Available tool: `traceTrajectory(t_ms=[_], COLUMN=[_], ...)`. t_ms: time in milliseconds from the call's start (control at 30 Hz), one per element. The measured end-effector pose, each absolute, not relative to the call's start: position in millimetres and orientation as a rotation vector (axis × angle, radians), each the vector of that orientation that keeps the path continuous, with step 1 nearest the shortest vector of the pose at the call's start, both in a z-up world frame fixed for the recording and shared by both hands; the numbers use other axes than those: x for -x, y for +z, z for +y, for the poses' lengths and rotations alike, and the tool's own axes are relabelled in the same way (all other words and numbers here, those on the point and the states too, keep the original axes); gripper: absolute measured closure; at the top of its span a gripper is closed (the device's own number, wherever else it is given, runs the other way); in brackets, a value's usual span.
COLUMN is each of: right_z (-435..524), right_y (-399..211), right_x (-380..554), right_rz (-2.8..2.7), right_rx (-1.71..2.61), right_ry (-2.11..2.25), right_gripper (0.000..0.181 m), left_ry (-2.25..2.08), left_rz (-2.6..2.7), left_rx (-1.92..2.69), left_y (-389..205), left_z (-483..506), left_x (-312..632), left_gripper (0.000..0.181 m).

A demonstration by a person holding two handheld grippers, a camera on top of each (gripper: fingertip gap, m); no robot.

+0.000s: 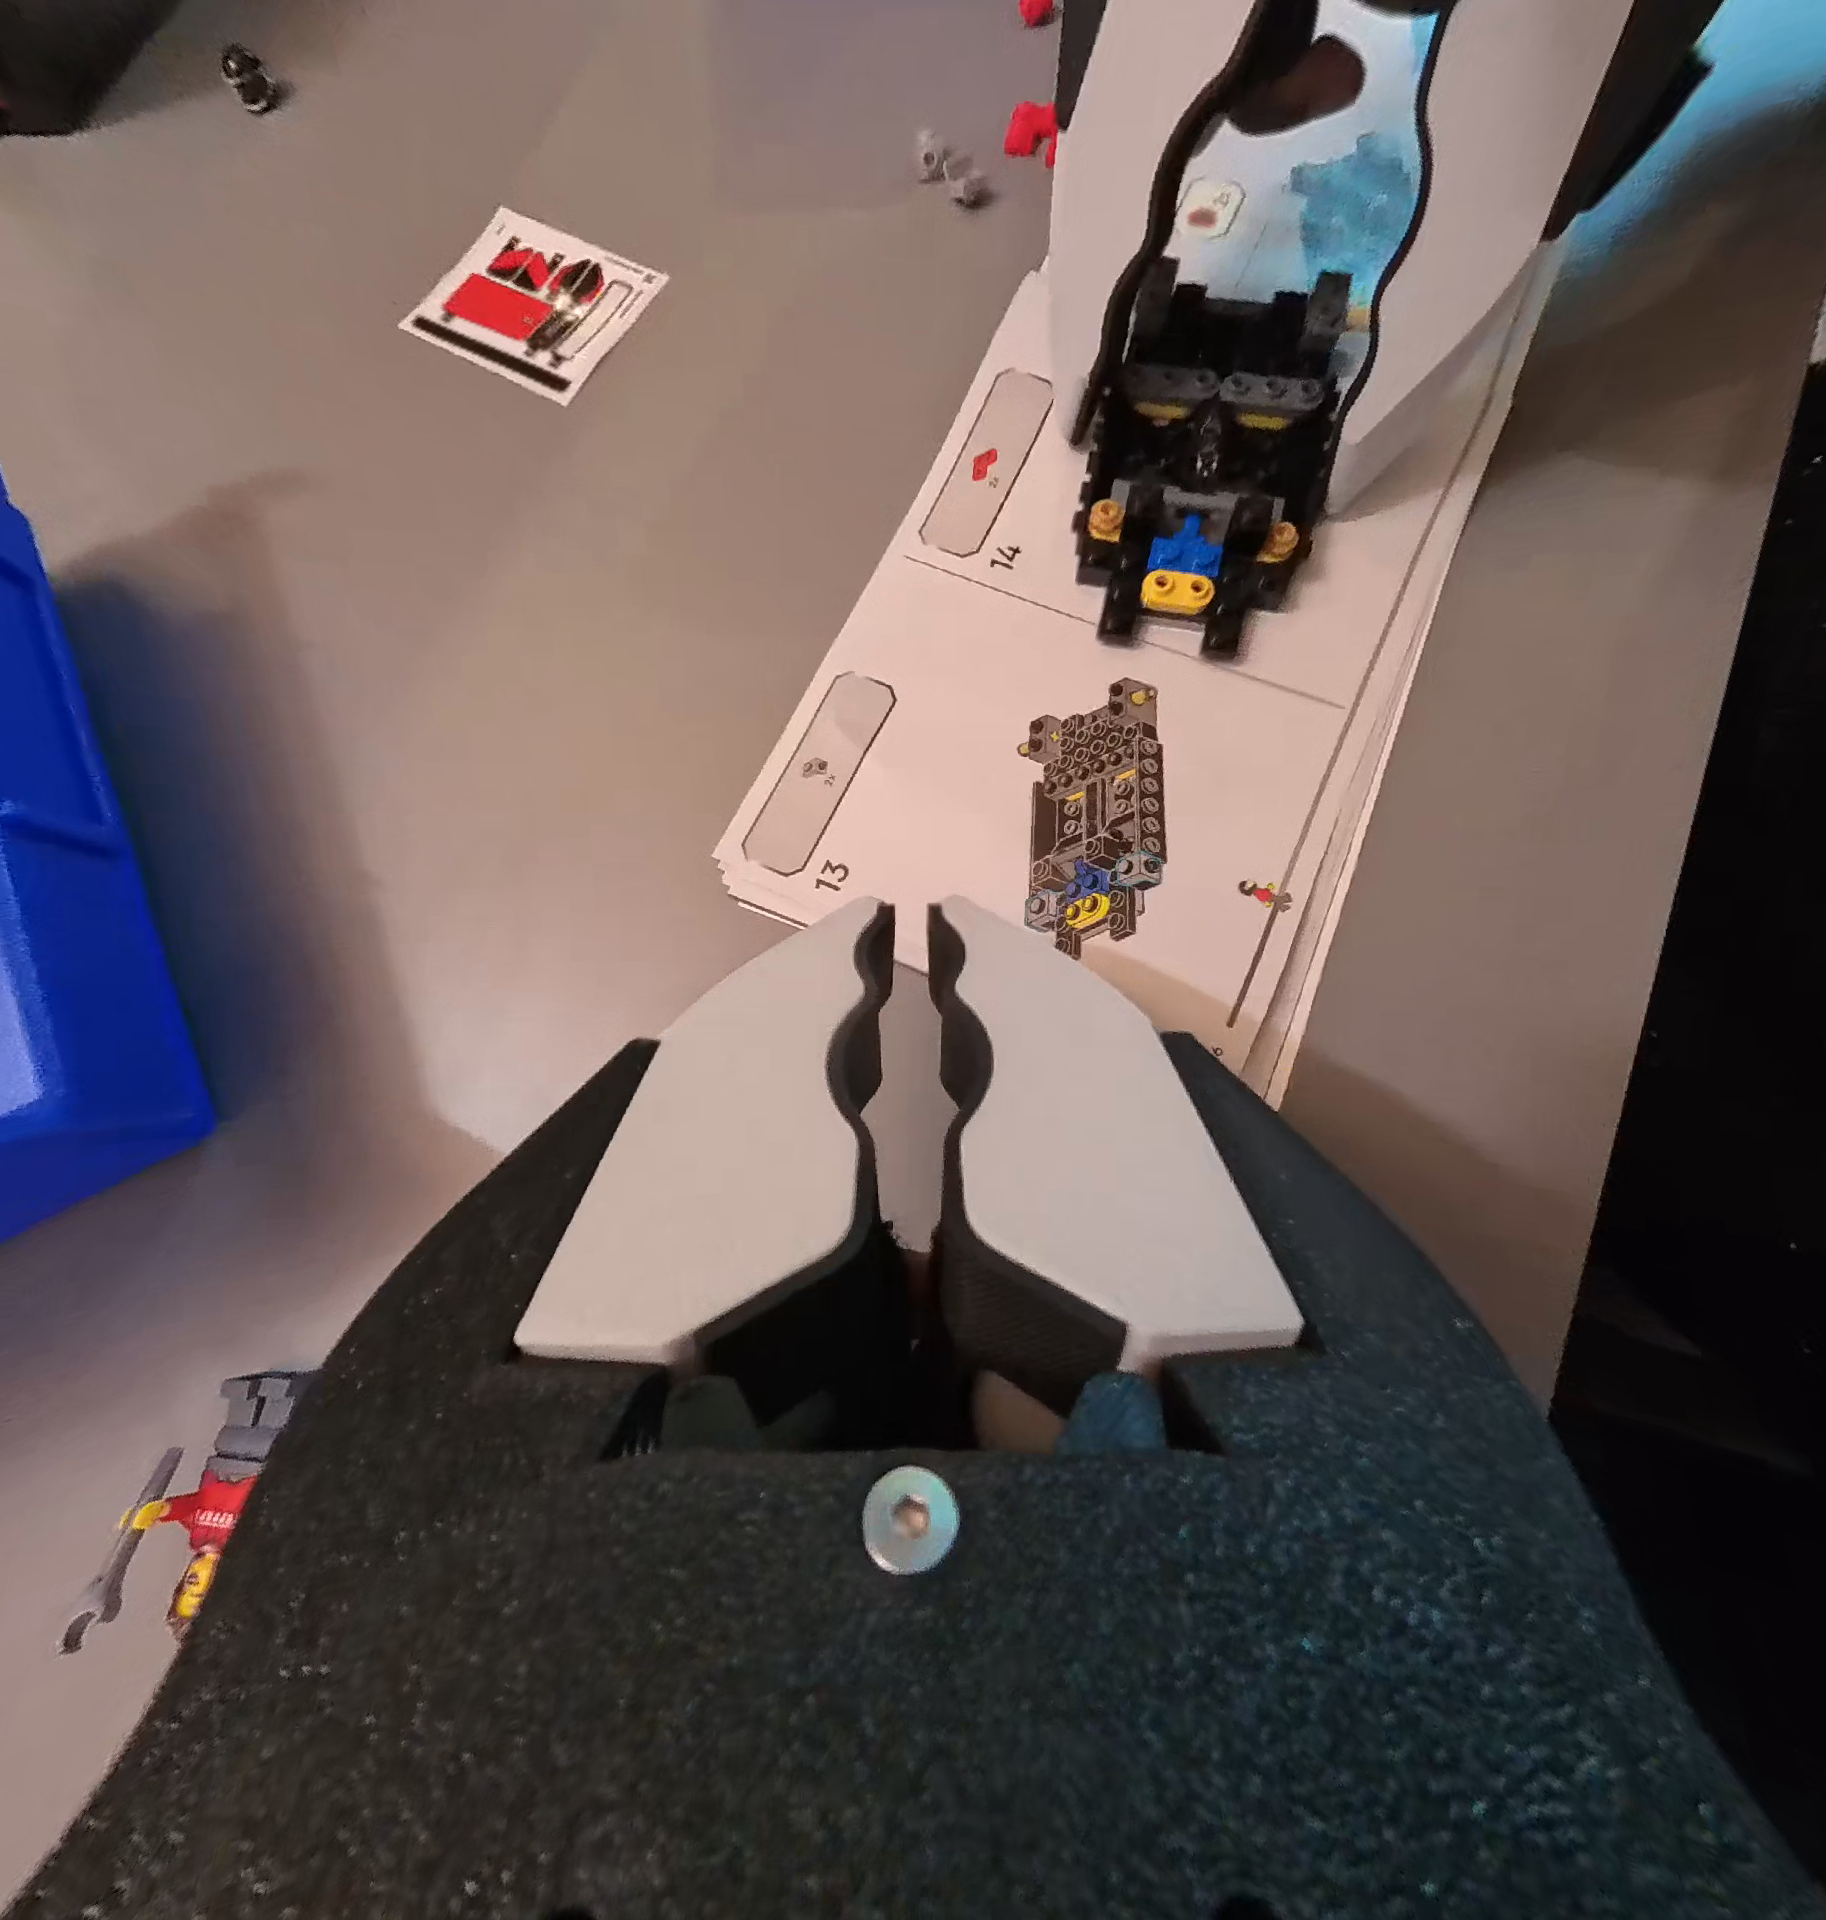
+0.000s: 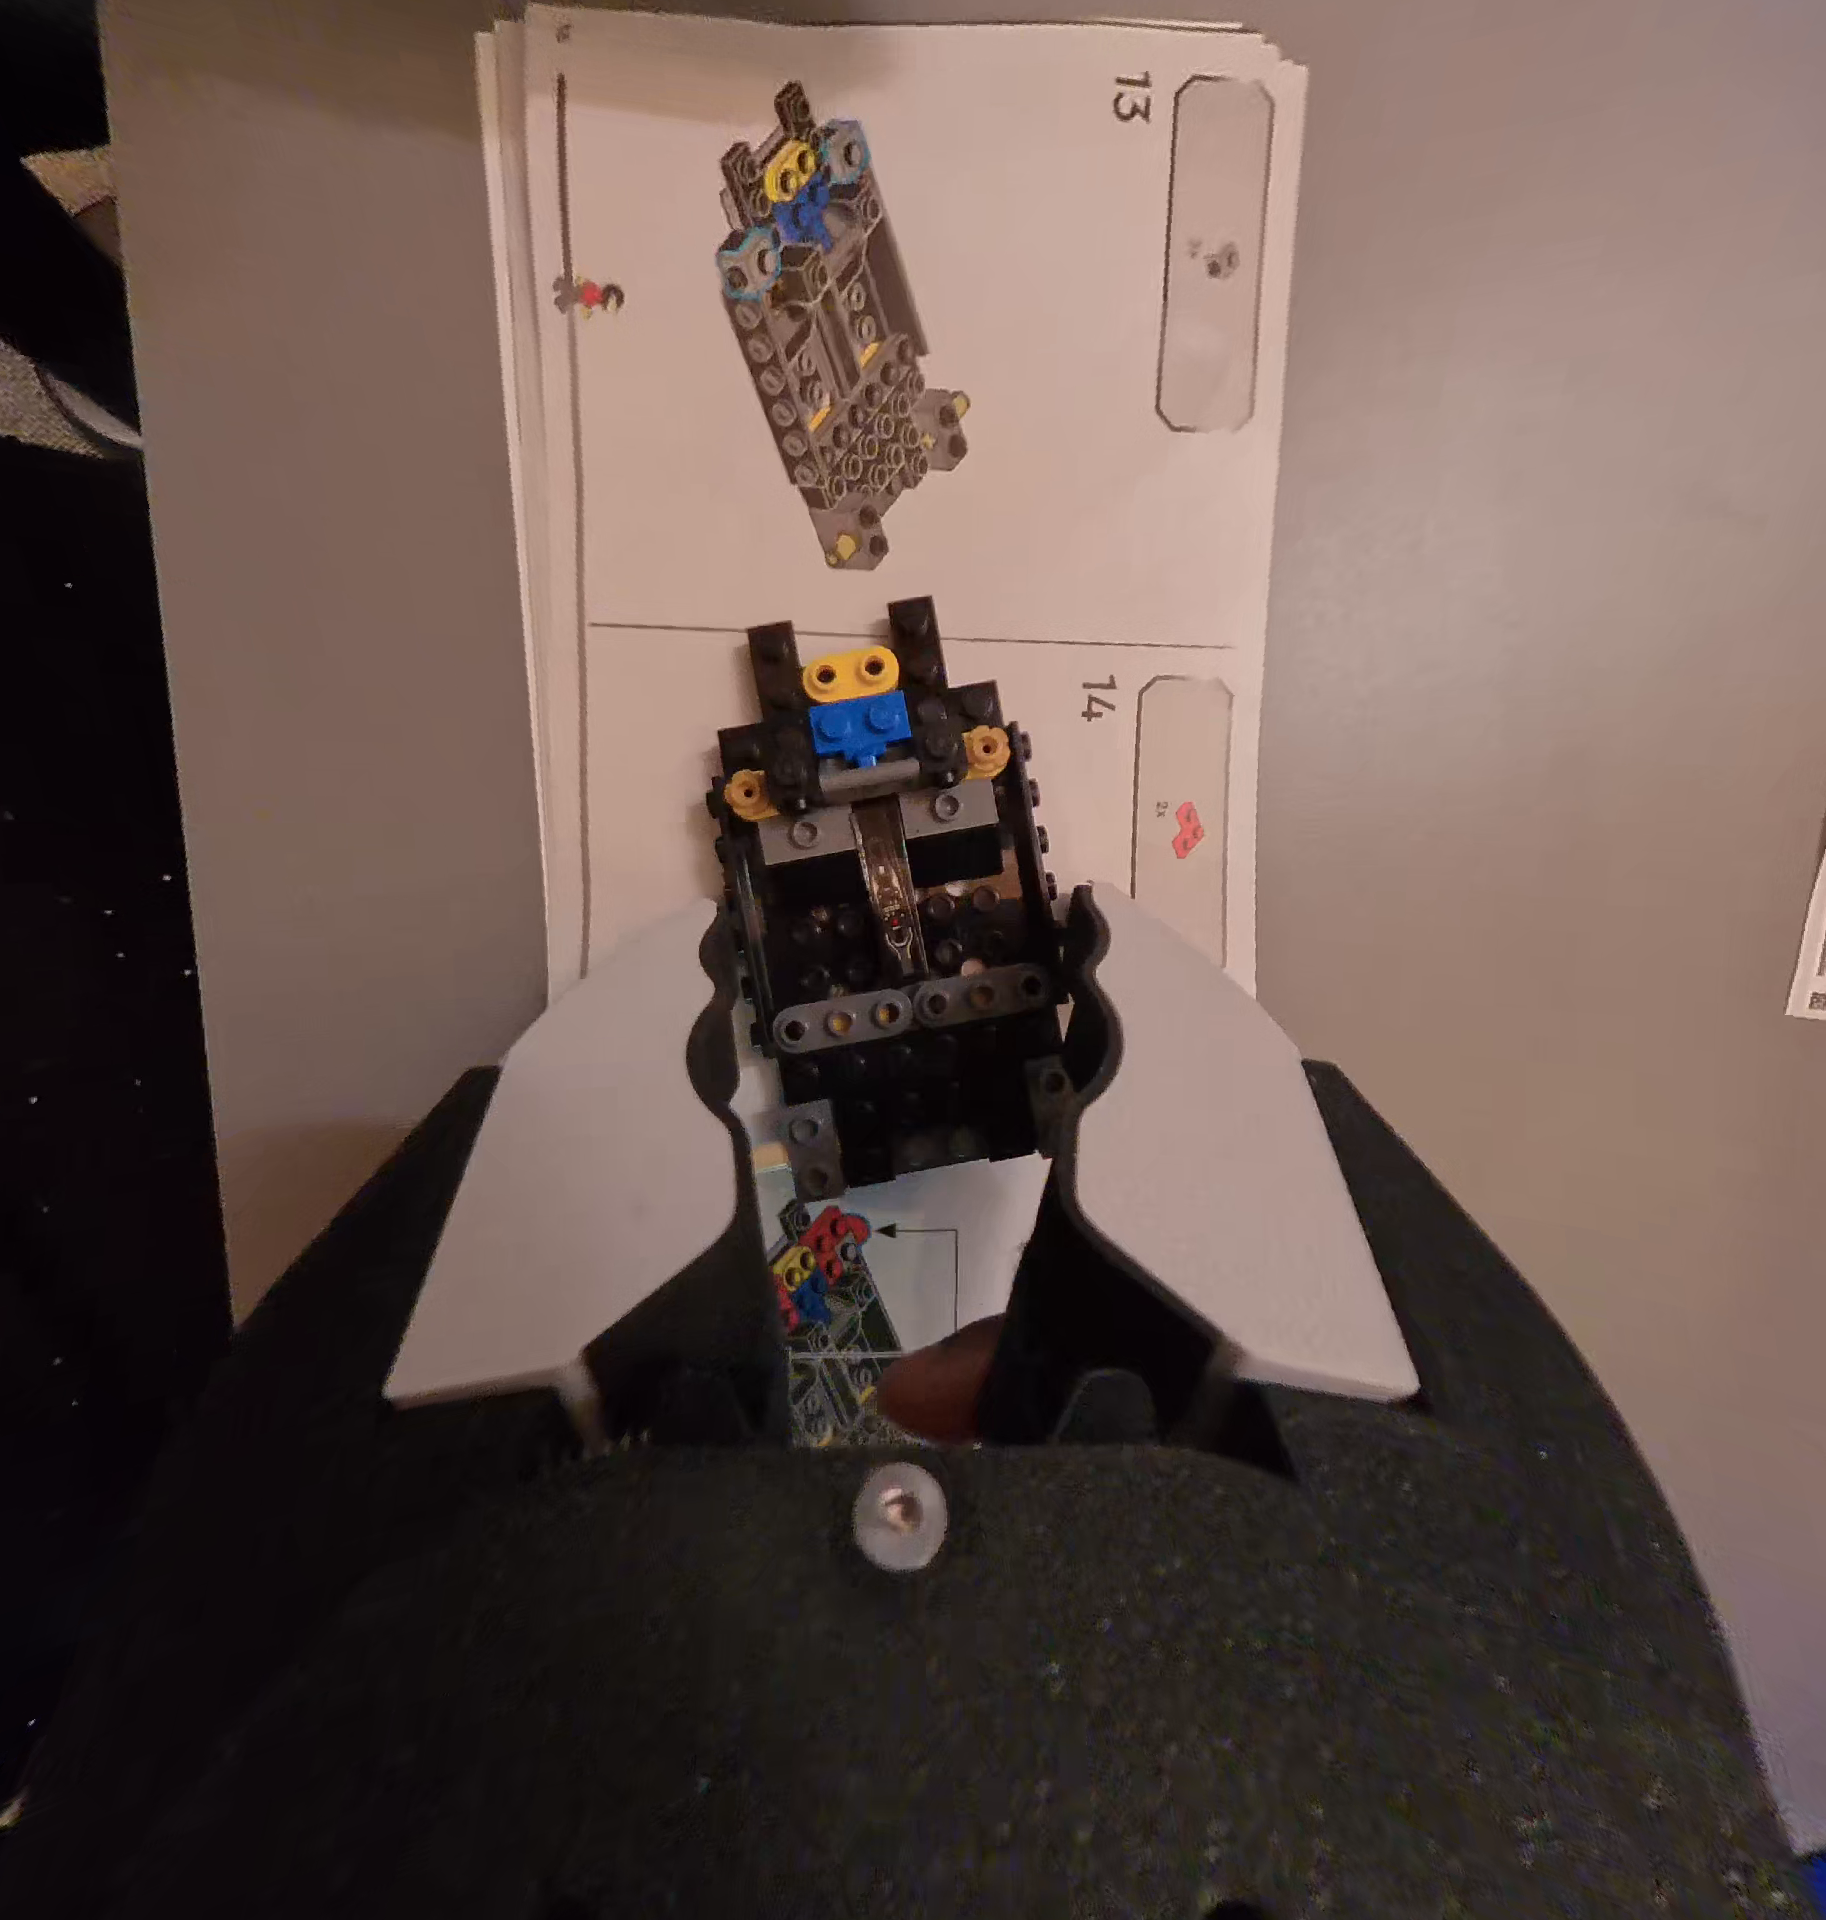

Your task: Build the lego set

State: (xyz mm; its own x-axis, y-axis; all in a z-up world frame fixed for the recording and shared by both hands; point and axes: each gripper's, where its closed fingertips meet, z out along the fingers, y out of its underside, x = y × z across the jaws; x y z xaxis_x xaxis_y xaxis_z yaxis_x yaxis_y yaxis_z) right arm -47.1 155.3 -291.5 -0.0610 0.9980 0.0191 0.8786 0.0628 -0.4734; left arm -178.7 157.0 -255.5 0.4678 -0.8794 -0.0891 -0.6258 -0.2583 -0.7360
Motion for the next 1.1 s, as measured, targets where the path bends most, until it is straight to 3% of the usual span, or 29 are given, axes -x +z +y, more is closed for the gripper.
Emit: traceTrajectory(t_ms=[1100], right_z=[156.9], right_y=[-291.5], right_x=[57.3], right_rz=[-1.67], right_rx=[2.09], right_ry=[0.518], right_gripper=[0.12], left_ry=[-0.411], left_rz=[1.353], left_rx=[2.011], left_y=[-272.9], left_z=[152.8], left_x=[172.9], left_gripper=[0.164])
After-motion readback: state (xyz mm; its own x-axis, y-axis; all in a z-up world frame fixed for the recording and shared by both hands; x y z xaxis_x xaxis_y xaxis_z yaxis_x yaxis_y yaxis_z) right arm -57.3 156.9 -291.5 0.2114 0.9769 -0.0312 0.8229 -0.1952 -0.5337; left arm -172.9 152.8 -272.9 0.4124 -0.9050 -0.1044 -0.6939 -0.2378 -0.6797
